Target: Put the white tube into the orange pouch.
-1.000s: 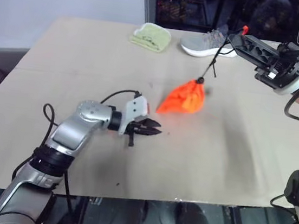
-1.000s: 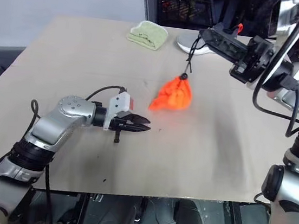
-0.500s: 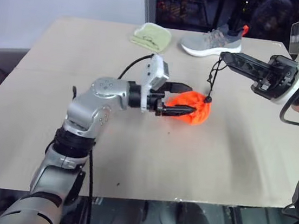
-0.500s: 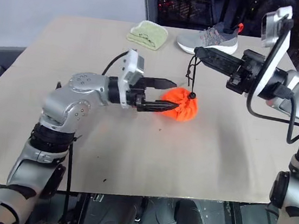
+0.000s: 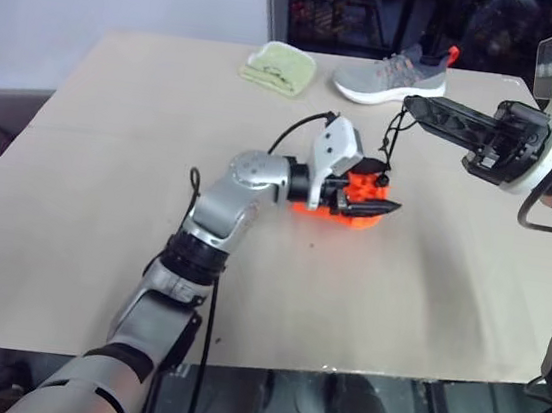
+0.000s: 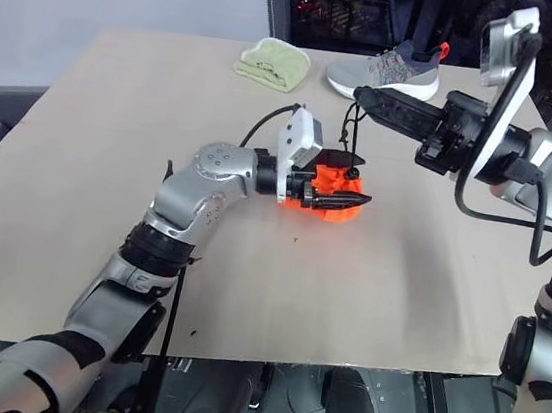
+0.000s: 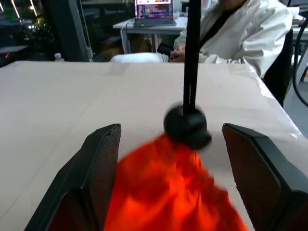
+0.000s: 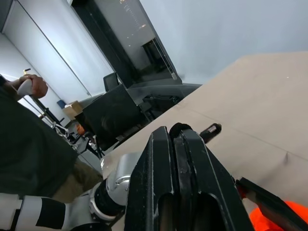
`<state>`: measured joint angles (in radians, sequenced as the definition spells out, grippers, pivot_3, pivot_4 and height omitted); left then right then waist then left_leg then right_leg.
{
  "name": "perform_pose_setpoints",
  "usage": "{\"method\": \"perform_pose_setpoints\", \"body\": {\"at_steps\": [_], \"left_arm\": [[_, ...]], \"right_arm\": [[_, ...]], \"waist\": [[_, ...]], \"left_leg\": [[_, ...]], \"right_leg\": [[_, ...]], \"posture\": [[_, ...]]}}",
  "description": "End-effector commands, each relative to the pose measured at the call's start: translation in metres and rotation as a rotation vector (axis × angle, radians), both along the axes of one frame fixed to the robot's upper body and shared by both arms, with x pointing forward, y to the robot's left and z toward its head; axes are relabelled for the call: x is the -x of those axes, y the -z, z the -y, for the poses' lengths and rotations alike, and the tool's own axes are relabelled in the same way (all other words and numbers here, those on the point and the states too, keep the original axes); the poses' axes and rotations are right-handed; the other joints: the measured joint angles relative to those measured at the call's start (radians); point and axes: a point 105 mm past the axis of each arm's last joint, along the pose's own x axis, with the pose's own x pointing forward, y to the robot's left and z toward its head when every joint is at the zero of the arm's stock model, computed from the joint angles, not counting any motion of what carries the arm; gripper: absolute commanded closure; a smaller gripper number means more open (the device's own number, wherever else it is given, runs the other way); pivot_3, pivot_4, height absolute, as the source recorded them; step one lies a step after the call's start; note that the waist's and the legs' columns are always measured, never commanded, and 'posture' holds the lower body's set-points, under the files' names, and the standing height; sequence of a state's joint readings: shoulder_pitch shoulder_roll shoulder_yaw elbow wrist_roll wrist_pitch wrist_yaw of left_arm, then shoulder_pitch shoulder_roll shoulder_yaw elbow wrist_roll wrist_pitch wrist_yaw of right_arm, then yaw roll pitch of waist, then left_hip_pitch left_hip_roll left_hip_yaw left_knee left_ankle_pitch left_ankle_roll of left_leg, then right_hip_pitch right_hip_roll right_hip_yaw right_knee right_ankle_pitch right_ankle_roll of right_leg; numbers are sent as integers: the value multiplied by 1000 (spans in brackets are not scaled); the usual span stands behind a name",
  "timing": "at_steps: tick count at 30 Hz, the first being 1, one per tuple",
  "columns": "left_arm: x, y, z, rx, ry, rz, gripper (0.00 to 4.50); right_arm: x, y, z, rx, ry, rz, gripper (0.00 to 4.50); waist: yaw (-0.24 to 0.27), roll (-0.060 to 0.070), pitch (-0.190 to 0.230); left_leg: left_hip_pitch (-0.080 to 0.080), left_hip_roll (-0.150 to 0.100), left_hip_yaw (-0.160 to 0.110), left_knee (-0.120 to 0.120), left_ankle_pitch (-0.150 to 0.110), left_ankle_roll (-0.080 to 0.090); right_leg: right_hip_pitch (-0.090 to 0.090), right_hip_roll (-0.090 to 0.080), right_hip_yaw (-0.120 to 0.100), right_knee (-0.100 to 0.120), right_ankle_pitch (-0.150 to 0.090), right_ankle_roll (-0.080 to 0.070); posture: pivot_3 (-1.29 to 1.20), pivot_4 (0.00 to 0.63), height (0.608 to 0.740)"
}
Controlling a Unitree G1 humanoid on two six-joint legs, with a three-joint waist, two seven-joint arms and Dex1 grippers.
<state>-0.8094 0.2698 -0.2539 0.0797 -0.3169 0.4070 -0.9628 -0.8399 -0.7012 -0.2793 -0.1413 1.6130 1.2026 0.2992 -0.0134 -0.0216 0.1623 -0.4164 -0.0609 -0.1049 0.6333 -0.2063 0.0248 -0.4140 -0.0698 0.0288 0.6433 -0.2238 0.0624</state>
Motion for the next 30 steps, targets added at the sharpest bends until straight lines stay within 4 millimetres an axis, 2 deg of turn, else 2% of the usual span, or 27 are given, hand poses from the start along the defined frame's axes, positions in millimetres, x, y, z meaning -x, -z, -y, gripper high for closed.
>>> {"method": "perform_pose_setpoints", "body": {"at_steps": [1, 2, 11, 13, 16, 30], "left_arm": [[3, -17, 1, 43, 11, 47, 1280], [5, -18, 0, 49, 14, 48, 1540], [5, -20, -5, 51, -6, 46, 1540], [5, -21, -6, 52, -6, 48, 2069], [6, -20, -6, 46, -6, 48, 3237], [10, -2, -11, -3, -8, 18, 3237]], "right_arm": [[8, -10, 0, -16, -13, 51, 4500], [7, -9, 0, -13, -10, 49, 4500], [4, -5, -1, 3, -4, 43, 4500], [4, -5, -1, 4, -3, 43, 4500], [3, -5, 0, 5, -1, 43, 4500], [2, -6, 3, -4, 20, 49, 4500]], "waist": [[0, 0, 0], [0, 0, 0], [0, 0, 0], [0, 0, 0], [0, 0, 0], [0, 0, 0]], "left_leg": [[0, 0, 0, 0, 0, 0], [0, 0, 0, 0, 0, 0], [0, 0, 0, 0, 0, 0], [0, 0, 0, 0, 0, 0], [0, 0, 0, 0, 0, 0], [0, 0, 0, 0, 0, 0]], "right_leg": [[0, 0, 0, 0, 0, 0], [0, 0, 0, 0, 0, 0], [0, 0, 0, 0, 0, 0], [0, 0, 0, 0, 0, 0], [0, 0, 0, 0, 0, 0], [0, 0, 0, 0, 0, 0]], "posture": [[0, 150, 740], [0, 150, 740], [0, 150, 740], [0, 150, 740], [0, 150, 740], [0, 150, 740]]}}
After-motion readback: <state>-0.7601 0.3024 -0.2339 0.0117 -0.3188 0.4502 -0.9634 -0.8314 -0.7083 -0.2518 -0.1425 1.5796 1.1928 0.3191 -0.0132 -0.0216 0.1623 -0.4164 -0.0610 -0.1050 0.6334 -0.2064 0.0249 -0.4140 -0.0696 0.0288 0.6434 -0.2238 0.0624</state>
